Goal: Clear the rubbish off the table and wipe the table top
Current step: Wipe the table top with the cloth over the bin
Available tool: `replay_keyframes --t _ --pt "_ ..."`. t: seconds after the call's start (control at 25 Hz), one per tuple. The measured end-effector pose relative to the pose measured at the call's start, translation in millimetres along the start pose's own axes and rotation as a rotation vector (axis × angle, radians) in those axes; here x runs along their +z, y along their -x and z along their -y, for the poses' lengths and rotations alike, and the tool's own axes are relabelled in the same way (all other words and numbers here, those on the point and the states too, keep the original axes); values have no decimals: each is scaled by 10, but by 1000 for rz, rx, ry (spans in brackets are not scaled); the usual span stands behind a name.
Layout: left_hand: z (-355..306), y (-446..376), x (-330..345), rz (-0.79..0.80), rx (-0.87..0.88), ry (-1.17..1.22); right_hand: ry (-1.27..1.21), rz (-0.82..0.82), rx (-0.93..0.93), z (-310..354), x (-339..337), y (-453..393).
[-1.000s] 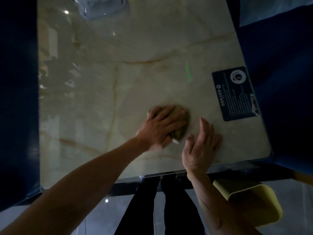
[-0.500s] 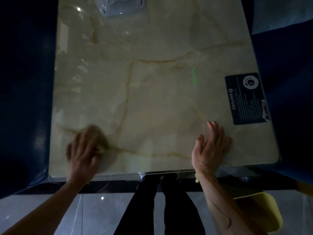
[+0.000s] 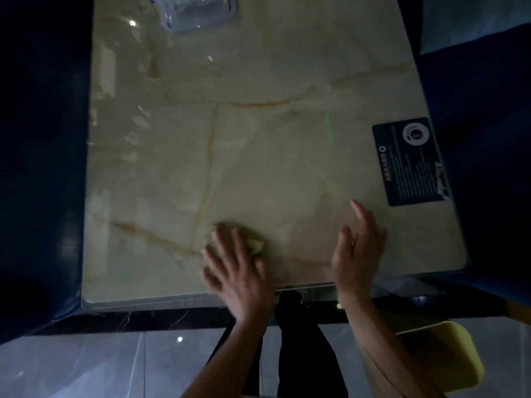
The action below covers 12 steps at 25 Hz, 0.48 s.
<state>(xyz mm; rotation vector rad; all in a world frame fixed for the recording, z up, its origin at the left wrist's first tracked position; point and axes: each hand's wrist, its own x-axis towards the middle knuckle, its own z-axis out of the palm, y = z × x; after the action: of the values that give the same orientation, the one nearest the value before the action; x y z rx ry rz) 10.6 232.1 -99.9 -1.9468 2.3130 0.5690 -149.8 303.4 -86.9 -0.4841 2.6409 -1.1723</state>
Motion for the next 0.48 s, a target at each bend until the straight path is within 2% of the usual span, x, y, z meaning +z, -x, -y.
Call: replay_keyframes --t 0.12,0.2,0.32,0.48 --pt "-853 58 271 57 301 -34 -161 -108 130 -83 -265 -20" --pt "-1411 2 380 104 474 -58 -122 -158 176 -202 -468 -70" --pt "-2121 -86 473 166 711 -109 -69 -130 191 -389 -739 -146" --pt "-2358 -202 577 184 1087 -270 55 -115 185 -571 -914 -235"
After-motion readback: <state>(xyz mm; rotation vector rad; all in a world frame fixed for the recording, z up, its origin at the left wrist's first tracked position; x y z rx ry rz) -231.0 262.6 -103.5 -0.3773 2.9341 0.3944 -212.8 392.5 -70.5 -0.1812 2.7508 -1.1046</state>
